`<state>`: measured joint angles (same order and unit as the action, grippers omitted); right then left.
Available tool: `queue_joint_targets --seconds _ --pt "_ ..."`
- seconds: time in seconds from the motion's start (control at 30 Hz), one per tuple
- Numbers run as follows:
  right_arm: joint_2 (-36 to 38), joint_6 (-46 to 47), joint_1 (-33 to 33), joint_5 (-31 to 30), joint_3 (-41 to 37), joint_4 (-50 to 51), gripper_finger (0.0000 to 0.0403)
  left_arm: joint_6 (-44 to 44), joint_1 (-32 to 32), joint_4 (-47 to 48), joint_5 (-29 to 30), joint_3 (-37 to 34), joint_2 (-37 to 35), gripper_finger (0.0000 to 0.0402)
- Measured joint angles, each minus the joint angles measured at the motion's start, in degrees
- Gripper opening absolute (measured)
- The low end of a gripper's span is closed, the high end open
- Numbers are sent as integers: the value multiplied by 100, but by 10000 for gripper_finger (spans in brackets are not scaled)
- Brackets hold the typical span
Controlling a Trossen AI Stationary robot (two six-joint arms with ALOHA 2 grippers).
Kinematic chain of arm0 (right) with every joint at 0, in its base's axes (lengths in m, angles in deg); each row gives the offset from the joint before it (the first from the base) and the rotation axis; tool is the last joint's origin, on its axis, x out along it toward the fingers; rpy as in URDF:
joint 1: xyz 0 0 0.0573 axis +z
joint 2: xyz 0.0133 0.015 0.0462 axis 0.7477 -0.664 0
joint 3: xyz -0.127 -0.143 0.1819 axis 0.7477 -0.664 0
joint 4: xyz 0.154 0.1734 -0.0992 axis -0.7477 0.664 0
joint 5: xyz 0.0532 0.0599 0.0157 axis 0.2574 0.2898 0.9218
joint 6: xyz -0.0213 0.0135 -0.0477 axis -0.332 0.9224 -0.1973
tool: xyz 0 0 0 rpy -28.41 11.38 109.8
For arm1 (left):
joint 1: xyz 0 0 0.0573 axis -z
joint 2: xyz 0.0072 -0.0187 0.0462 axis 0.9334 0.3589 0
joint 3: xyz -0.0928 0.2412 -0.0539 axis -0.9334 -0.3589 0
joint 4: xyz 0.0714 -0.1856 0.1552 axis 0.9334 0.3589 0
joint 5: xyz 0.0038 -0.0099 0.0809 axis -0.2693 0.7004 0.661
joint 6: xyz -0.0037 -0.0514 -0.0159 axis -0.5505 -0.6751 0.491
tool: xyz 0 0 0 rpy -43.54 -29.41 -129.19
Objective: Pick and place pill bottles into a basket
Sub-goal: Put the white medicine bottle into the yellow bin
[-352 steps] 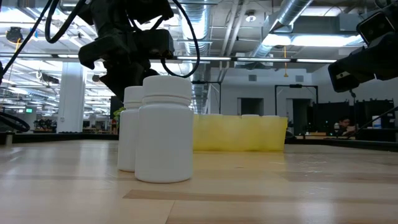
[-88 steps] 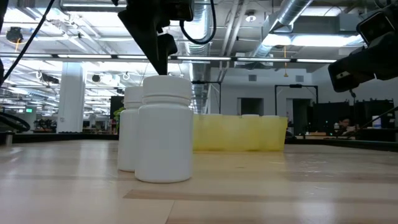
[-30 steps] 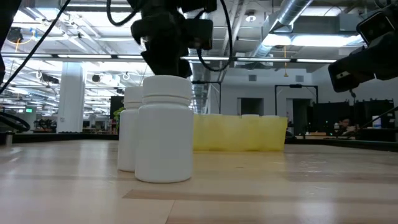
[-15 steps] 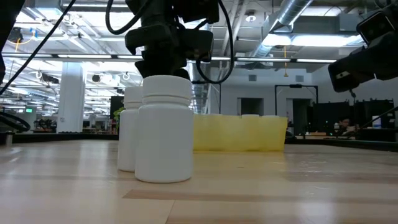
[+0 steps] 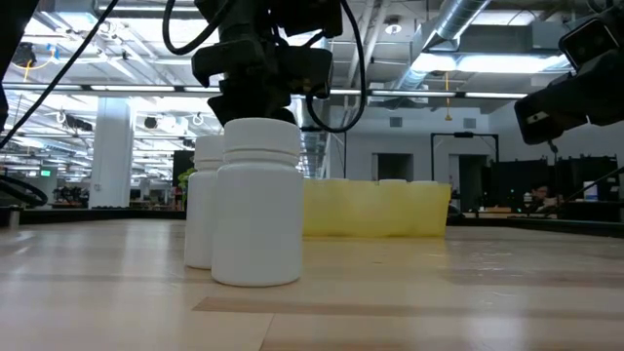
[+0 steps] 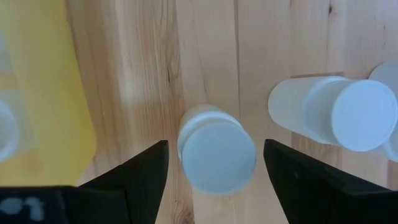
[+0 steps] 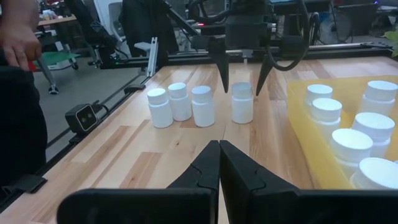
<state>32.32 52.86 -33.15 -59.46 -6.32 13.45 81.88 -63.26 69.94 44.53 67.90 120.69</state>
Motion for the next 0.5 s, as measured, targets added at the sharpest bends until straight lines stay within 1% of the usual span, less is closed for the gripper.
queue_joint_targets --seconds 0.17,0.23,0.5 --pt "0 -1 -2 1 0 1 1 -32 20 0 32 0 0 250" --pt "0 -2 0 0 0 2 1 -33 26 2 35 0 0 243" --pt "0 0 -2 0 -2 2 1 -31 34 4 35 0 0 176"
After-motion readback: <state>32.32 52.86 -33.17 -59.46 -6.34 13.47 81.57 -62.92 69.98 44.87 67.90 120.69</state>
